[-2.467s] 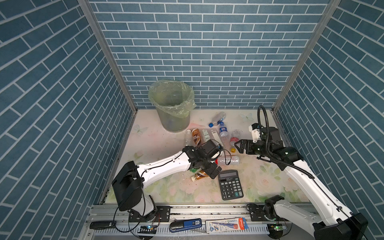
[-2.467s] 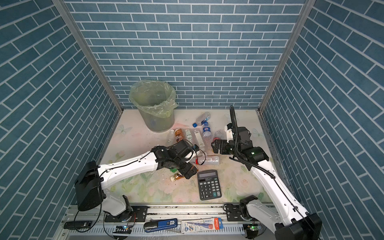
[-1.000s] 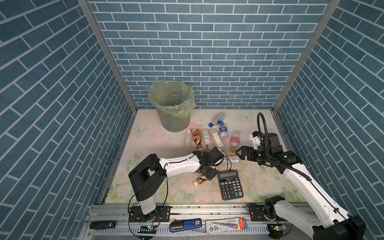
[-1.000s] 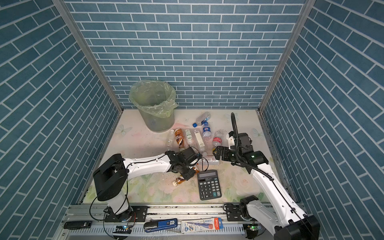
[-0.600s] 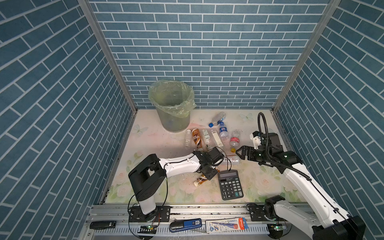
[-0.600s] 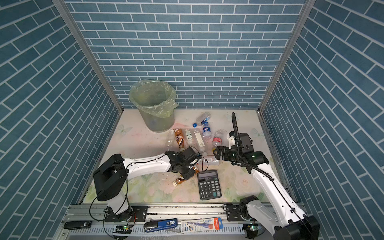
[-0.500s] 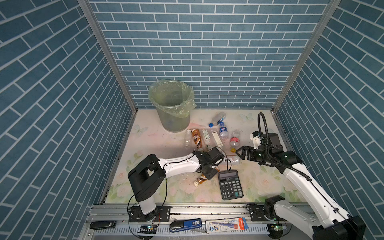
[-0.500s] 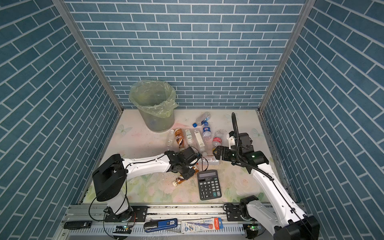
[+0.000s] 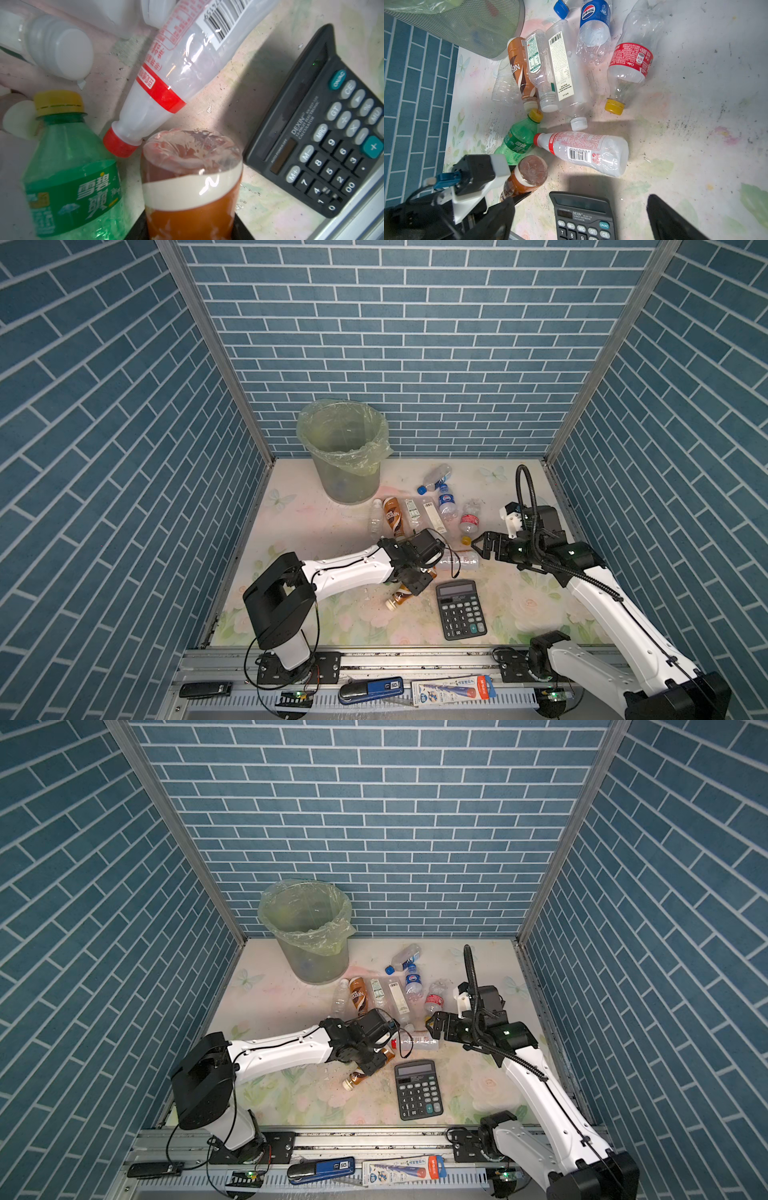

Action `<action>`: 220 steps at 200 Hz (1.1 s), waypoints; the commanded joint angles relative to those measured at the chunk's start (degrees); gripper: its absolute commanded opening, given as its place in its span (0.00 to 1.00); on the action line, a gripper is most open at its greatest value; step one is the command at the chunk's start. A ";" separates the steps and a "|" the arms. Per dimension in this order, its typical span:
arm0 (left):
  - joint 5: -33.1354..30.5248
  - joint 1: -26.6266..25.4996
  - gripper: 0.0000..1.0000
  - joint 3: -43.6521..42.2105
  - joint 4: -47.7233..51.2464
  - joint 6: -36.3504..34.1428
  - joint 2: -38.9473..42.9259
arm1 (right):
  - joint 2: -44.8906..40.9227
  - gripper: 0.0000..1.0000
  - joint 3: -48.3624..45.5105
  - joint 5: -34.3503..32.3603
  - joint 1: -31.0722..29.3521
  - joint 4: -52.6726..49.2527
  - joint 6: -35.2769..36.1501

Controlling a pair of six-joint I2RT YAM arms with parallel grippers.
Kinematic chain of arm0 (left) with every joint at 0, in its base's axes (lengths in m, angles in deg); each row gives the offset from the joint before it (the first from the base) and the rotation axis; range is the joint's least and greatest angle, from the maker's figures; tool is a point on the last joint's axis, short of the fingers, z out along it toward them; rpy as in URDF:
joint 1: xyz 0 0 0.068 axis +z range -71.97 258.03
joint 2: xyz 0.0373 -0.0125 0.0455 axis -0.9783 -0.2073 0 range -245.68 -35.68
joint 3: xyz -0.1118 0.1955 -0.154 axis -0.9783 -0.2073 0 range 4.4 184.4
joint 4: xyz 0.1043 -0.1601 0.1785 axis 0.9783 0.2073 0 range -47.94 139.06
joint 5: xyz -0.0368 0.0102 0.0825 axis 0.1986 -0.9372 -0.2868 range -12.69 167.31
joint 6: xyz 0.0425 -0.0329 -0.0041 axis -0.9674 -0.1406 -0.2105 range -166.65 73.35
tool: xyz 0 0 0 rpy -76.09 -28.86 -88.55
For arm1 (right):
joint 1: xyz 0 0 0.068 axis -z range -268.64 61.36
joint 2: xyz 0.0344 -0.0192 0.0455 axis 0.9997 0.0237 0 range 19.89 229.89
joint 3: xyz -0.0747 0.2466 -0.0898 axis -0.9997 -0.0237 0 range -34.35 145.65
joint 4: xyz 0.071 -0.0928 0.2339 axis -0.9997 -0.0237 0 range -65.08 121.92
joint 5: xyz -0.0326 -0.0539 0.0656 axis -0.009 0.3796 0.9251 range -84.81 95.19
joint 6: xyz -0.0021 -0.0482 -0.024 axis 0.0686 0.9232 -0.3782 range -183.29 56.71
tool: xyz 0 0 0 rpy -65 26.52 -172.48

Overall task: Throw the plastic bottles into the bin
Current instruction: 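Lift the Nescafe bottle with the left gripper and swing toward the bin, then raise the Nescafe bottle high above the bin with the left gripper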

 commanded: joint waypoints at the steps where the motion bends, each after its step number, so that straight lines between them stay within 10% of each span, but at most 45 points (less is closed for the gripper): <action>1: -0.66 1.17 0.49 2.81 0.90 1.04 3.29 | -0.32 0.99 0.73 1.02 0.28 0.50 0.15; 137: -4.52 22.17 0.48 20.72 -11.92 2.73 14.07 | 11.31 0.99 20.83 2.00 -1.23 11.41 1.76; 220: -10.76 29.99 0.45 38.82 -29.67 -4.62 4.69 | 27.64 0.99 45.58 -5.66 -15.80 13.69 15.89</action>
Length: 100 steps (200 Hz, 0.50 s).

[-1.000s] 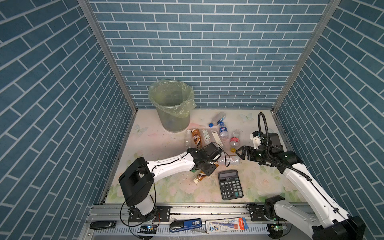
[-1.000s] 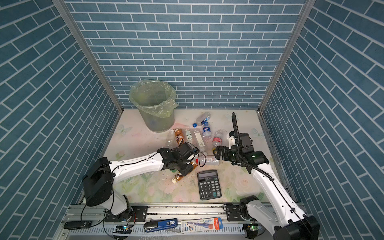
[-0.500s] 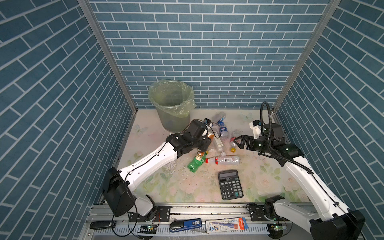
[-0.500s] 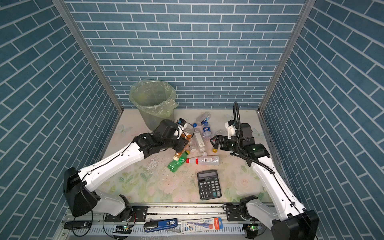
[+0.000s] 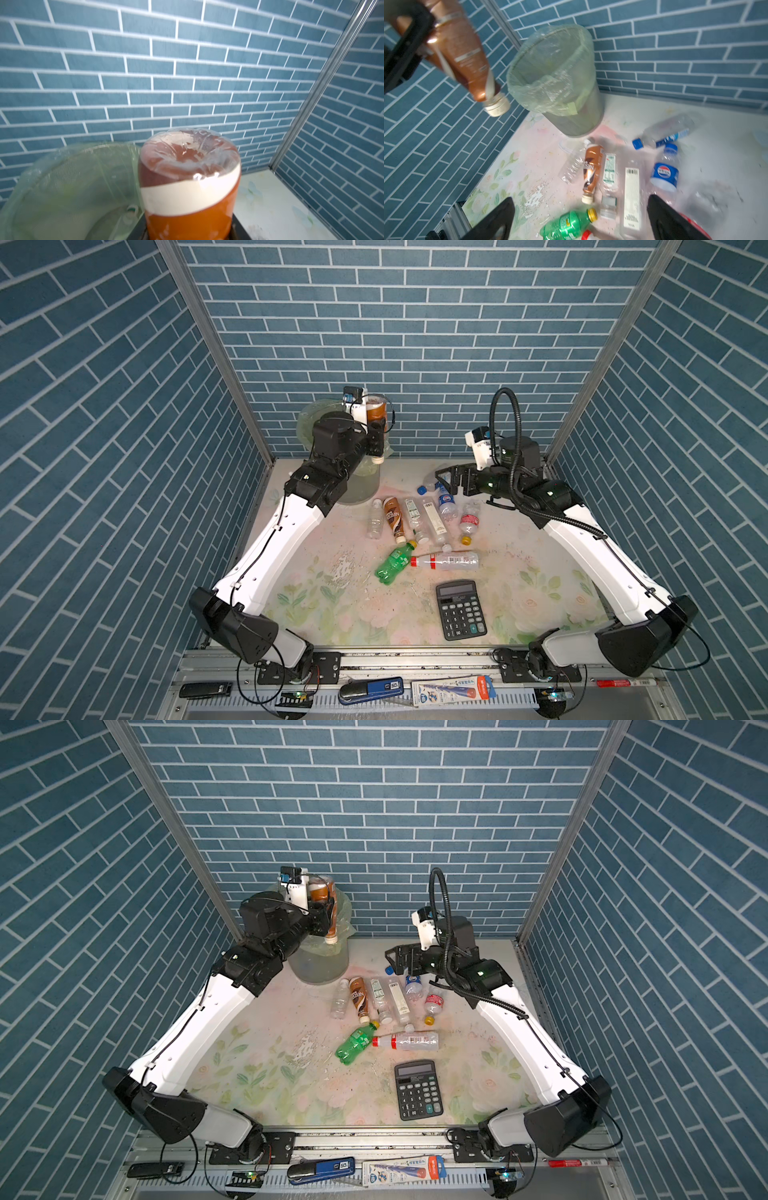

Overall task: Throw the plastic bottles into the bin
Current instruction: 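Raise the Nescafe bottle high above the bin with the left gripper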

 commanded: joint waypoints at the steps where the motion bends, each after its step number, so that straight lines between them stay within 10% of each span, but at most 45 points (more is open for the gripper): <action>1: -2.92 0.89 0.45 4.52 -7.74 -4.65 -3.33 | 2.52 0.99 5.83 -2.06 -2.40 2.88 6.57; 100: -7.56 4.42 0.46 21.43 -20.03 -16.87 -9.10 | 14.96 0.99 23.09 -0.24 -5.66 6.04 11.38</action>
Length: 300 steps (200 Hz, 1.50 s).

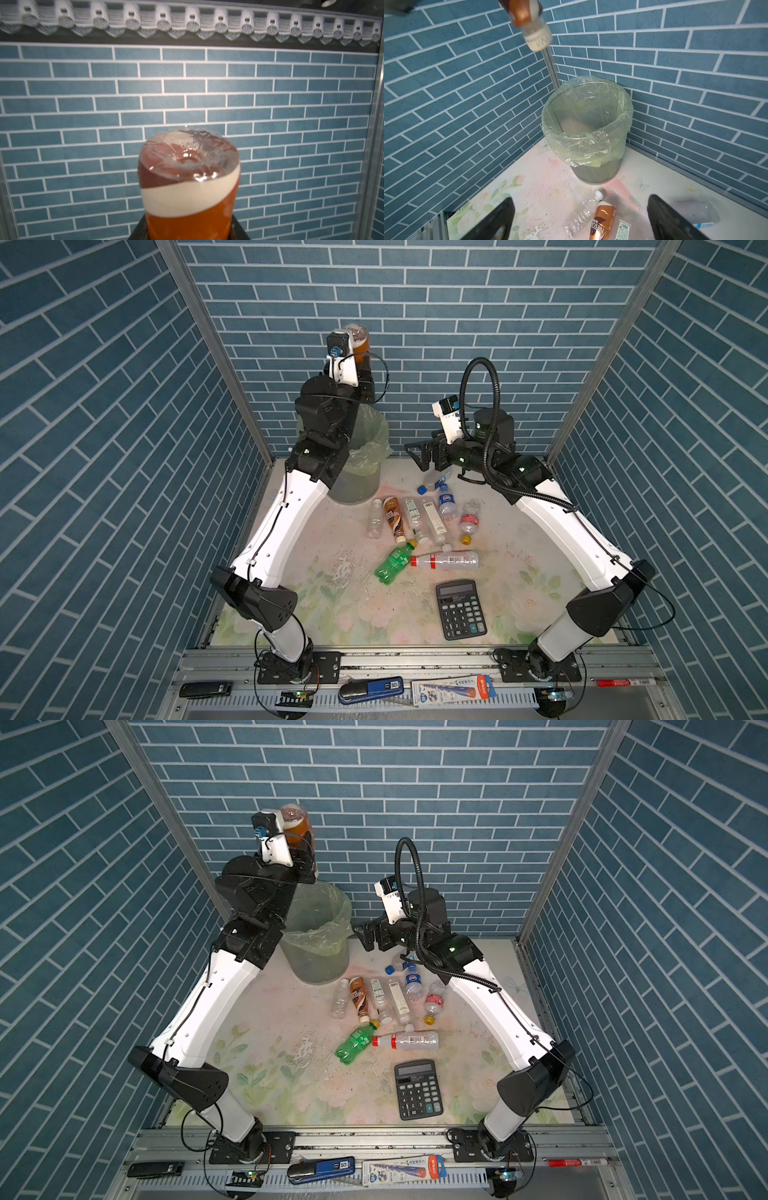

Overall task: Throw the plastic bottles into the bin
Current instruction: 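Raise the Nescafe bottle high above the bin with the left gripper, then open the left gripper to drop the Nescafe bottle into the bin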

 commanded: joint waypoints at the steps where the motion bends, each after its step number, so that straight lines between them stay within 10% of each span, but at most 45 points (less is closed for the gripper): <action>1: -0.73 1.63 0.46 2.40 -4.64 -3.07 0.38 | 1.74 0.99 4.68 0.09 -0.32 1.26 3.60; 115: 2.23 3.25 0.47 7.59 -5.18 -5.64 0.40 | 6.17 0.99 7.63 0.79 -0.32 2.66 3.92; 154: 3.22 10.51 0.47 2.25 2.00 8.27 -5.47 | 5.63 0.99 6.31 0.88 -0.32 2.62 3.10; 183: 3.22 13.62 0.99 -0.39 6.93 12.92 -9.53 | 3.96 0.99 4.41 0.97 -0.33 2.74 2.92; 300: 6.96 13.24 0.99 -4.14 8.97 15.38 -6.75 | 0.32 0.99 -0.23 1.32 -0.32 5.26 0.55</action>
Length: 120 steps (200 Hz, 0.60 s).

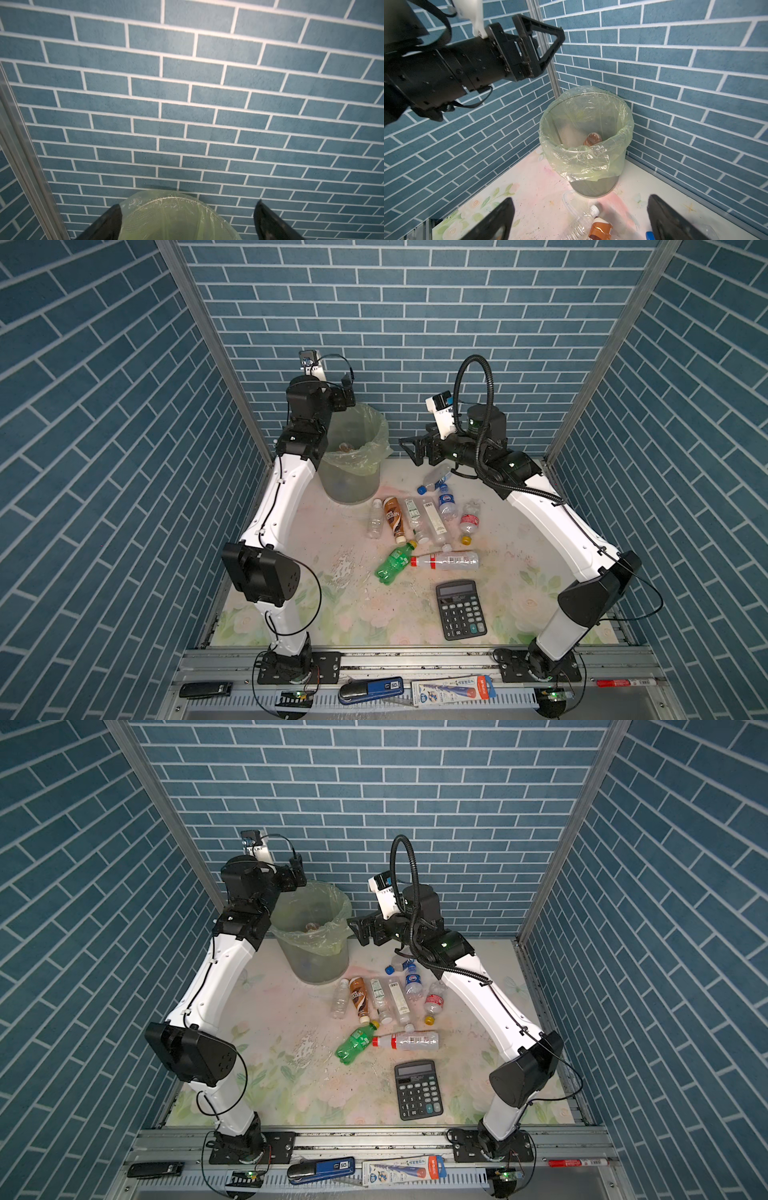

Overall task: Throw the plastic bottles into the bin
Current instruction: 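Open the left gripper to drop the Nescafe bottle into the bin, then lower the left gripper toward the bottles while the right gripper descends onto the red-labelled bottle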

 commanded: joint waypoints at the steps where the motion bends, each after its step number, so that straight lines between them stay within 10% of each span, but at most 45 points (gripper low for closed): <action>1: 0.62 -0.31 0.99 -2.75 -1.10 1.27 0.74 | -2.47 0.99 -1.67 0.82 -0.23 1.78 -1.15; 120: -3.93 -18.50 0.99 -15.67 5.46 -3.06 14.35 | -12.83 0.99 -16.45 -7.72 2.56 -10.29 -8.07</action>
